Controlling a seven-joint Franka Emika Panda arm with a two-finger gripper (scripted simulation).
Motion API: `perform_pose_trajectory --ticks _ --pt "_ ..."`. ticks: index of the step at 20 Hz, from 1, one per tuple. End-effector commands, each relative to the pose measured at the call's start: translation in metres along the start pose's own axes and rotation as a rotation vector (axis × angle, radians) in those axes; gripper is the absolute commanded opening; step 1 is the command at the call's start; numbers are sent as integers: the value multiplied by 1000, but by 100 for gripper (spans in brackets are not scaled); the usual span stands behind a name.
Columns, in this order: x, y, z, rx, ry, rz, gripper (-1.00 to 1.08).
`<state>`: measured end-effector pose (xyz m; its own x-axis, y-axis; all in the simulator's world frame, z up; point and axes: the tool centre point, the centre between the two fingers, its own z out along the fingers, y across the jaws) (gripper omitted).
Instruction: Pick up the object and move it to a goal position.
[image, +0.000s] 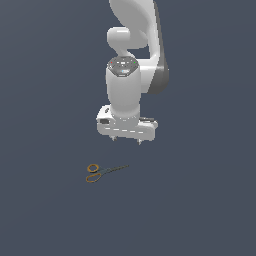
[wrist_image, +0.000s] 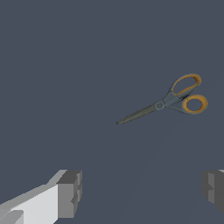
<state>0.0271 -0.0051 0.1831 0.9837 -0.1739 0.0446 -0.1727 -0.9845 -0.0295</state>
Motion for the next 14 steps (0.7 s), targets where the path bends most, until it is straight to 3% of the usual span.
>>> perform_pose_trajectory --ticks 1,14 --pt "4 3 5 1 -3 54 100" --pt "28 25 38 -1 -22 447 100"
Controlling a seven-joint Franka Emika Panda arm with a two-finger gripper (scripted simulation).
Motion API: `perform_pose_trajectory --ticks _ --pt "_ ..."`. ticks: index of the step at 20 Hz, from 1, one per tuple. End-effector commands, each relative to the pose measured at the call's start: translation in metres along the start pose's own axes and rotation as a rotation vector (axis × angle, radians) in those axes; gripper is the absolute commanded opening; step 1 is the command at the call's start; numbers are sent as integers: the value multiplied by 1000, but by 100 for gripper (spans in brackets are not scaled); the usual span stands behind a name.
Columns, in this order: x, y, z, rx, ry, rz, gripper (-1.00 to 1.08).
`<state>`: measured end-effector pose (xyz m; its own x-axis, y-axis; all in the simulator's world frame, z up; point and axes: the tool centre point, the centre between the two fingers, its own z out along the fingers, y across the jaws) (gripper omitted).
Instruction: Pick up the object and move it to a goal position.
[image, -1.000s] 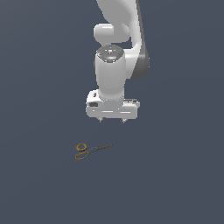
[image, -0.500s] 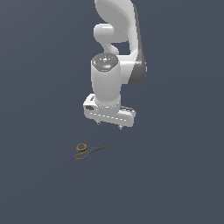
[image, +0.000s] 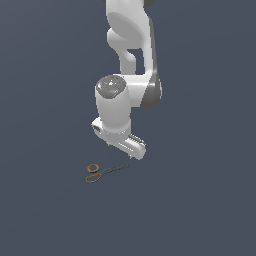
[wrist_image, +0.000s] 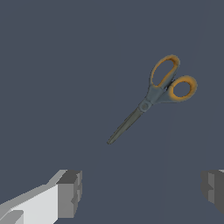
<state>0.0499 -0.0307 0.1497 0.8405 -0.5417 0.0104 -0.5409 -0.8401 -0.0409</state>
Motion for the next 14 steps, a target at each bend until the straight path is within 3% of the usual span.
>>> perform_pose_trajectory --ticks 1,14 --pt "6 2 7 -2 -3 80 100" --pt "36 16 43 -16 -8 481 100"
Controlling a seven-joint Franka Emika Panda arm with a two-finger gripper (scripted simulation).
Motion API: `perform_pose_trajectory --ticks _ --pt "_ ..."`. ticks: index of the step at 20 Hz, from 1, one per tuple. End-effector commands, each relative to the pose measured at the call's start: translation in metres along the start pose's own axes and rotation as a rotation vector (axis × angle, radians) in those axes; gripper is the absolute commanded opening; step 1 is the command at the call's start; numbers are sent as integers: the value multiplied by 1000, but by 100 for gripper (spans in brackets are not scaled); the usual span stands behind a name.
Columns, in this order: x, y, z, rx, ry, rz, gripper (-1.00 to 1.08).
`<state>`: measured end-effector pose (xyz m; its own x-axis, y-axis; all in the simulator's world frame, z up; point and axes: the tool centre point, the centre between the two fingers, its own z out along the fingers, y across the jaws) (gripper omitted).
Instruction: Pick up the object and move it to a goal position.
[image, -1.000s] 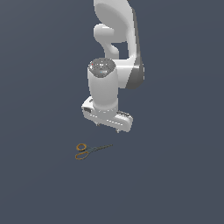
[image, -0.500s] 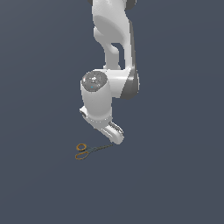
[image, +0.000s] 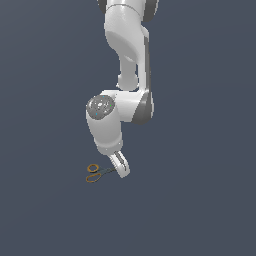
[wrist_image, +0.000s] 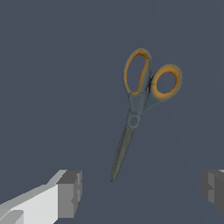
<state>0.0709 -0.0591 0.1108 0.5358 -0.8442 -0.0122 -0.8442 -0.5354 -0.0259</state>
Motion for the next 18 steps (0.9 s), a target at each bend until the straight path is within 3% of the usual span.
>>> perform_pose_trajectory --ticks 1,11,18 --pt "6 0 7 -3 1 78 100" --pt "28 1 34 -15 9 367 100" --pt "37 2 46 -20 15 497 100"
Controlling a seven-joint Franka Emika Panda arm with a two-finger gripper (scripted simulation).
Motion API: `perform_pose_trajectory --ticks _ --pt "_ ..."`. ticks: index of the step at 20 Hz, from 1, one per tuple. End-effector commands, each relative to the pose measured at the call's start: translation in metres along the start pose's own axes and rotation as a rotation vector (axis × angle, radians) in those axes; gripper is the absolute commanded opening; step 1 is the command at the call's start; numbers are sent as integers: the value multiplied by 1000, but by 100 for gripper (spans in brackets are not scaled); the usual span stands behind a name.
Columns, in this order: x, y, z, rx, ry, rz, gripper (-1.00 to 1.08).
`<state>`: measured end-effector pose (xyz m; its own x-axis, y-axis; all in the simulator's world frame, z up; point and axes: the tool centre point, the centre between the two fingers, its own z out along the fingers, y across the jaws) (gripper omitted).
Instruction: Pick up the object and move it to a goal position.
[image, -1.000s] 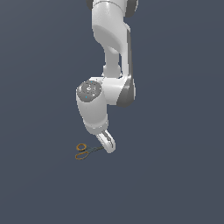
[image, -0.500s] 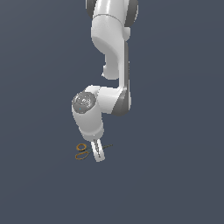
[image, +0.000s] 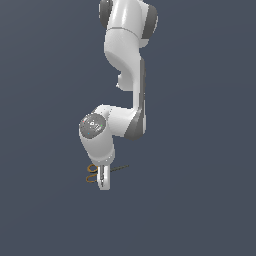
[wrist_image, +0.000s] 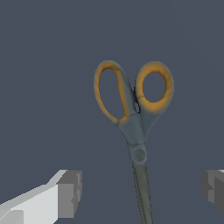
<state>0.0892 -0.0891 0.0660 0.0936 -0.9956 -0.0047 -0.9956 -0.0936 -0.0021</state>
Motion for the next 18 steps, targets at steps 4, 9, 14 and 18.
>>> perform_pose_trajectory --ticks 4,9,14,18 --pt "4 -2 6 -1 4 67 100" --pt "5 -2 8 -2 5 85 100" --pt "5 -2 14 -2 5 81 100" --pt "5 -2 32 -2 4 83 100"
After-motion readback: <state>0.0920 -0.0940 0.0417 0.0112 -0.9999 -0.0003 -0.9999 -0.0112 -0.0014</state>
